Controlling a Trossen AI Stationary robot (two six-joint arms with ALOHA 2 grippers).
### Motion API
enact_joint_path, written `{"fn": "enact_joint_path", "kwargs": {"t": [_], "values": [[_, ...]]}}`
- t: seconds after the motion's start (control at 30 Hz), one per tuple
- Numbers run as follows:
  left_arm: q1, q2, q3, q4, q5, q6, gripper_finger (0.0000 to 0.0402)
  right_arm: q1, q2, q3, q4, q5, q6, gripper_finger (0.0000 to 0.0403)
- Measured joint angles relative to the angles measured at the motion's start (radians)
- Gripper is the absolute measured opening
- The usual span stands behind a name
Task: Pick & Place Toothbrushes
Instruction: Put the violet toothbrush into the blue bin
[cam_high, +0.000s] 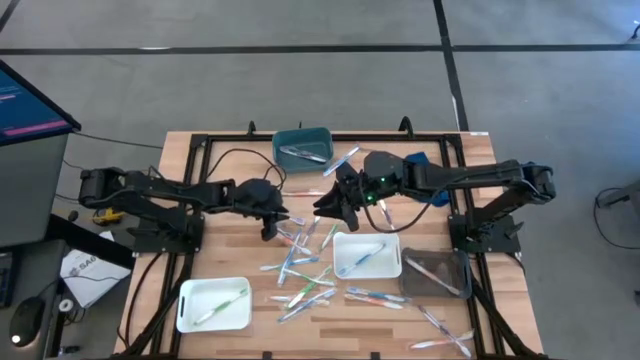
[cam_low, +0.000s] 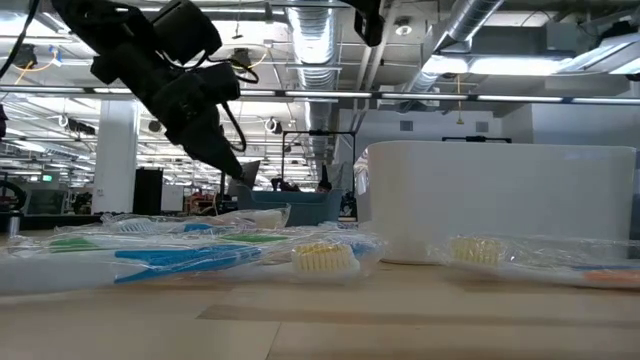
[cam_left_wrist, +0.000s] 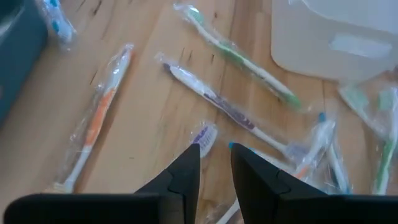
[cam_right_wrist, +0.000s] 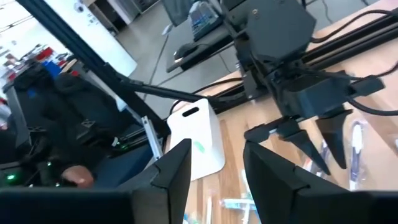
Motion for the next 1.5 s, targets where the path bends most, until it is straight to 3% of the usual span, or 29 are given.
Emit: {"fn": "enact_joint_path", "kwargs": {"t": [0.17,0.33,0.57,0.77,1.13,1.5], "values": [[0.001,0.037,0.060,-0.149,0.003,0.155,0.0086,-0.011,0.000,0.000,-0.016,-0.034,-0.014,0.0145],[0.001,0.107,0.085,-0.166,0.001,0.245,0.0086,-0.027,0.000,0.000,-0.028,-0.052,-0.007,0.0155],[0.001,0.167,0.089,-0.141,0.000,0.212,0.0086,-0.021,0.000,0.000,-0.025,-0.053,-0.005,0.0164],[0.001,0.127,0.089,-0.136,-0.005,0.210,0.0086,0.002,0.000,0.000,0.040,-0.056,0.000,0.0160],[0.001,0.089,0.089,-0.111,-0.019,0.169,0.0086,-0.024,0.000,0.000,0.152,-0.077,0.185,0.0157],[0.001,0.089,0.089,-0.107,-0.019,0.157,0.0086,-0.041,0.000,0.000,0.148,-0.078,0.205,0.0194]]}}
